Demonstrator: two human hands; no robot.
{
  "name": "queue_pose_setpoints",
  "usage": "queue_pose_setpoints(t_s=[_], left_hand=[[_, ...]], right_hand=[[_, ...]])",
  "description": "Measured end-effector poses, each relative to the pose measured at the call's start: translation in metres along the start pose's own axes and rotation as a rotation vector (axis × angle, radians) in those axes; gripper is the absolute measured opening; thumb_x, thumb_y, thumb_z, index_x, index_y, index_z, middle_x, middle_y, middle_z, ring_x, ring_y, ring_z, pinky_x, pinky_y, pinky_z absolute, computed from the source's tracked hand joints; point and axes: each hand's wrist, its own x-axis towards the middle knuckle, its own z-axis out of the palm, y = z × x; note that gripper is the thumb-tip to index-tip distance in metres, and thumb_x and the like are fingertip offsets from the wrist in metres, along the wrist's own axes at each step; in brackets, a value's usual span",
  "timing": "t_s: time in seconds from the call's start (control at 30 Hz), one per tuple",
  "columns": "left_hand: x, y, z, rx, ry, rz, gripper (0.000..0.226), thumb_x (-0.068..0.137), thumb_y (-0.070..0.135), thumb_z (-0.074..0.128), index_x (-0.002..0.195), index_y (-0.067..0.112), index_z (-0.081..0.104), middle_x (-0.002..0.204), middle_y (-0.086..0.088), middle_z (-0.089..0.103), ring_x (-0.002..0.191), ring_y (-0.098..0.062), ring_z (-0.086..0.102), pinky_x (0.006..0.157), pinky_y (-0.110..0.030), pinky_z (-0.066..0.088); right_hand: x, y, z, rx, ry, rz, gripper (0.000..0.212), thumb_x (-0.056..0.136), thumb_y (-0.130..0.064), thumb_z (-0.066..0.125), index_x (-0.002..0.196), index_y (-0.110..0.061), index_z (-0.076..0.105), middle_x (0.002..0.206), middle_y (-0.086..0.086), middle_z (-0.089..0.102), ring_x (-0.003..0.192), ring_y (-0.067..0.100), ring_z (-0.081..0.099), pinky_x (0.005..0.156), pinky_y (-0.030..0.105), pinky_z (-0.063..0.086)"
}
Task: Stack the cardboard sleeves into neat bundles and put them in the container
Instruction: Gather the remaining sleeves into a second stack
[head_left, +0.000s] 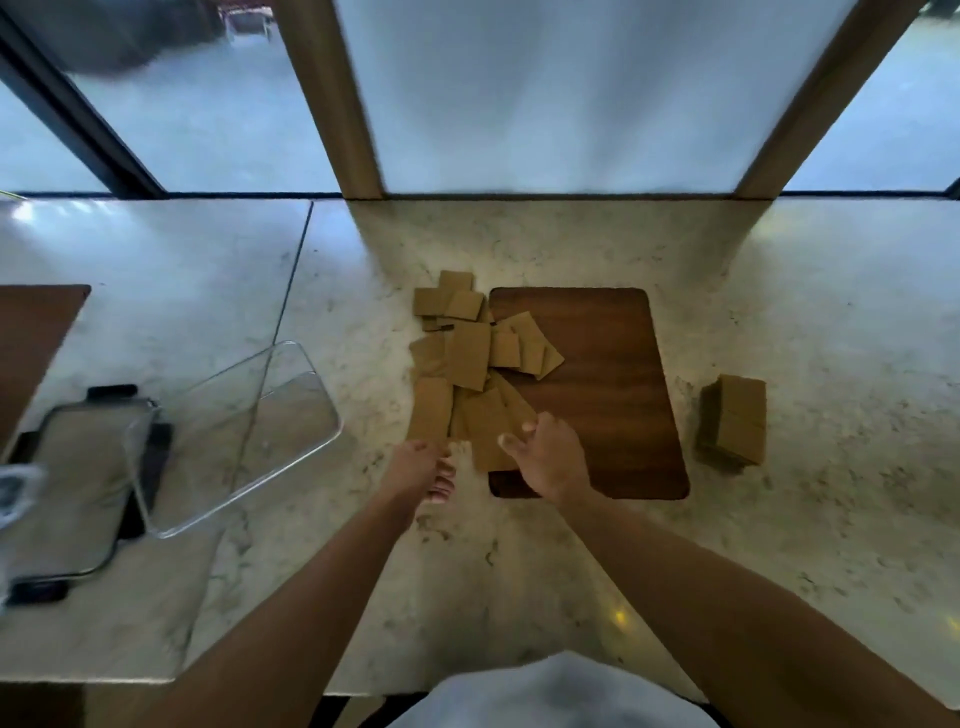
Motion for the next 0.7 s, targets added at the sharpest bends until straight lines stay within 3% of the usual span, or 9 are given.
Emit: queue_pose_setpoints(t_s=[0.1, 0.2, 0.33, 0.37, 0.43, 0.5, 0.57, 0.6, 0.7], left_hand=[[0.011, -0.006, -0.019, 0.015, 0.022, -0.005, 0.022, 0.107, 0.013, 0.050, 0.110, -0.003, 0.064, 0.077, -0.017, 0.069, 0.061, -0.026, 0.066, 0.054, -0.033, 0.056], [0.021, -0.007, -0.026, 0.026, 0.008, -0.018, 0.021, 0.105, 0.013, 0.053, 0.107, -0.003, 0.067, 0.075, -0.014, 0.073, 0.063, -0.025, 0.070, 0.058, -0.036, 0.061], [0.029, -0.007, -0.025, 0.127, -0.004, 0.002, 0.028, 0.104, 0.026, 0.060, 0.101, 0.002, 0.072, 0.075, -0.012, 0.077, 0.061, -0.024, 0.072, 0.072, -0.049, 0.067], [0.029, -0.007, -0.023, 0.188, 0.008, 0.034, 0.036, 0.102, 0.040, 0.063, 0.094, 0.006, 0.073, 0.072, -0.009, 0.077, 0.056, -0.022, 0.072, 0.066, -0.047, 0.067], [0.026, -0.005, -0.017, 0.335, 0.018, 0.119, 0.058, 0.091, 0.067, 0.064, 0.078, 0.011, 0.072, 0.063, 0.001, 0.074, 0.047, -0.015, 0.066, 0.048, -0.030, 0.058], [0.025, -0.005, -0.010, 0.404, -0.073, 0.185, 0.064, 0.079, 0.079, 0.066, 0.071, 0.015, 0.063, 0.063, 0.005, 0.066, 0.053, -0.013, 0.060, 0.051, -0.025, 0.047], [0.028, -0.006, -0.004, 0.287, -0.171, 0.208, 0.057, 0.078, 0.071, 0.072, 0.080, 0.014, 0.068, 0.075, 0.000, 0.071, 0.068, -0.019, 0.068, 0.064, -0.034, 0.056], [0.030, -0.007, -0.004, 0.160, -0.187, 0.187, 0.051, 0.082, 0.062, 0.075, 0.090, 0.011, 0.074, 0.085, -0.004, 0.078, 0.079, -0.024, 0.075, 0.074, -0.042, 0.064], [0.037, -0.012, -0.009, -0.183, -0.166, 0.072, 0.028, 0.096, 0.032, 0.074, 0.113, 0.010, 0.071, 0.109, -0.016, 0.078, 0.095, -0.031, 0.078, 0.084, -0.053, 0.065]], right_hand=[[-0.001, -0.018, 0.023, -0.345, 0.092, -0.002, 0.074, 0.086, -0.066, 0.062, 0.132, -0.009, 0.051, 0.128, 0.011, 0.056, 0.119, 0.029, 0.055, 0.099, 0.042, 0.045], [-0.001, -0.024, 0.036, -0.438, 0.161, 0.014, 0.067, 0.086, -0.061, 0.067, 0.128, -0.011, 0.053, 0.128, 0.010, 0.059, 0.121, 0.029, 0.055, 0.103, 0.043, 0.040], [0.004, -0.018, 0.027, -0.063, 0.085, 0.140, 0.043, 0.095, -0.043, 0.065, 0.120, -0.010, 0.060, 0.124, 0.010, 0.061, 0.117, 0.030, 0.057, 0.098, 0.042, 0.044], [0.003, -0.015, 0.021, 0.070, 0.065, 0.166, 0.037, 0.096, -0.041, 0.065, 0.115, -0.009, 0.063, 0.118, 0.009, 0.063, 0.112, 0.029, 0.059, 0.093, 0.041, 0.046], [-0.005, -0.011, 0.013, 0.248, -0.012, 0.168, 0.025, 0.096, -0.036, 0.066, 0.101, -0.011, 0.067, 0.098, 0.002, 0.069, 0.097, 0.022, 0.065, 0.082, 0.037, 0.051], [-0.016, -0.010, 0.011, 0.366, -0.168, 0.142, 0.019, 0.094, -0.032, 0.069, 0.091, -0.014, 0.070, 0.073, -0.007, 0.071, 0.072, 0.008, 0.068, 0.065, 0.026, 0.055], [-0.019, -0.008, 0.012, 0.410, -0.253, 0.117, 0.018, 0.096, -0.030, 0.067, 0.091, -0.013, 0.071, 0.063, -0.009, 0.070, 0.057, 0.003, 0.064, 0.052, 0.017, 0.049], [-0.017, -0.007, 0.012, 0.402, -0.224, 0.099, 0.019, 0.098, -0.029, 0.065, 0.095, -0.012, 0.072, 0.069, -0.007, 0.072, 0.060, 0.005, 0.065, 0.055, 0.020, 0.049], [0.002, 0.004, 0.011, 0.049, 0.085, 0.095, 0.036, 0.096, -0.039, 0.065, 0.117, -0.009, 0.064, 0.110, 0.007, 0.064, 0.096, 0.022, 0.064, 0.081, 0.036, 0.051]])
